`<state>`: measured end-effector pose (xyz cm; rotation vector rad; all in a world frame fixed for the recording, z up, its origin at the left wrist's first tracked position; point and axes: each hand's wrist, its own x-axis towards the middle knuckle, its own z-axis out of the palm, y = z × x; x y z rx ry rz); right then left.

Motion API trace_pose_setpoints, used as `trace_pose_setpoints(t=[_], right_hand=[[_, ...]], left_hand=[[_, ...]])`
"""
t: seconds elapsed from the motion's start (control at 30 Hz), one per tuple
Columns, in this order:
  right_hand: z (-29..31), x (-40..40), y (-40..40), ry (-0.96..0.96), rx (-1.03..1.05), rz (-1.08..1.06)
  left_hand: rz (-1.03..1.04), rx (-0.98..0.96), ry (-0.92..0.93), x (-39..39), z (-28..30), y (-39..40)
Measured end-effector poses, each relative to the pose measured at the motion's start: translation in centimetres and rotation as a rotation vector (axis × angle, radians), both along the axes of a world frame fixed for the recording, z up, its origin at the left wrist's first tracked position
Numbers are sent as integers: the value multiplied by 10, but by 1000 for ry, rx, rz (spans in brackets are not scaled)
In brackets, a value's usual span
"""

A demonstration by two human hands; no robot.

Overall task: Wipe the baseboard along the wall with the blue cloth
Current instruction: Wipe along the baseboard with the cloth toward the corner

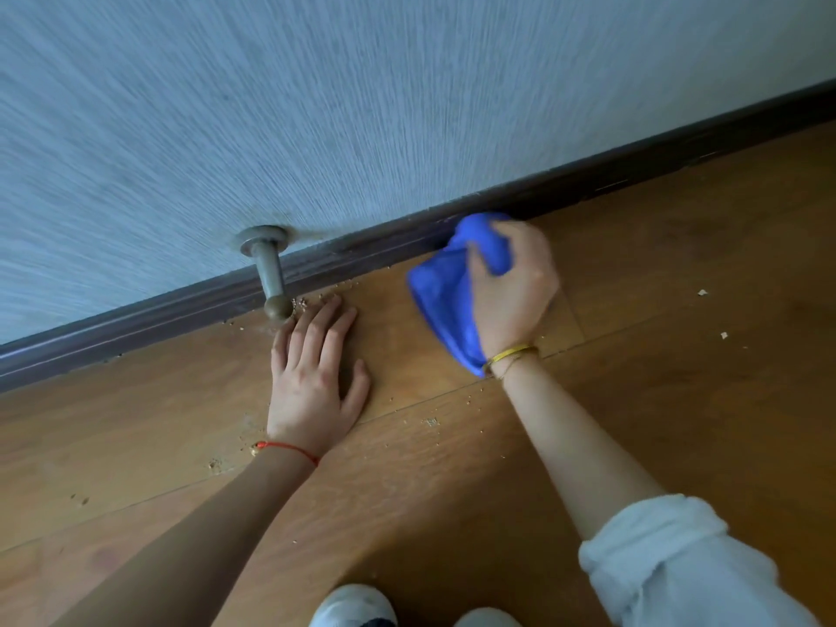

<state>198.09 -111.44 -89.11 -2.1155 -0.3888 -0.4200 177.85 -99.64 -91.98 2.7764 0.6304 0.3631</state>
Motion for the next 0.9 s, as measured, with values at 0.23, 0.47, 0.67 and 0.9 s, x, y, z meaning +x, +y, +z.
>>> trace_pose_setpoints(t=[0.23,0.47,0.67,0.9], right_hand=[[1,-13,17,29,29,-31],[7,4,5,73,101,-106],[6,-26,23,13,14,56],[3,-15,13,11,11,21]], left_hand=[[11,-14,18,0,0,-1],[2,-7,16,-1,1,-1],[9,5,5,0,-1,-2],[1,4,-9,-1,0,0]])
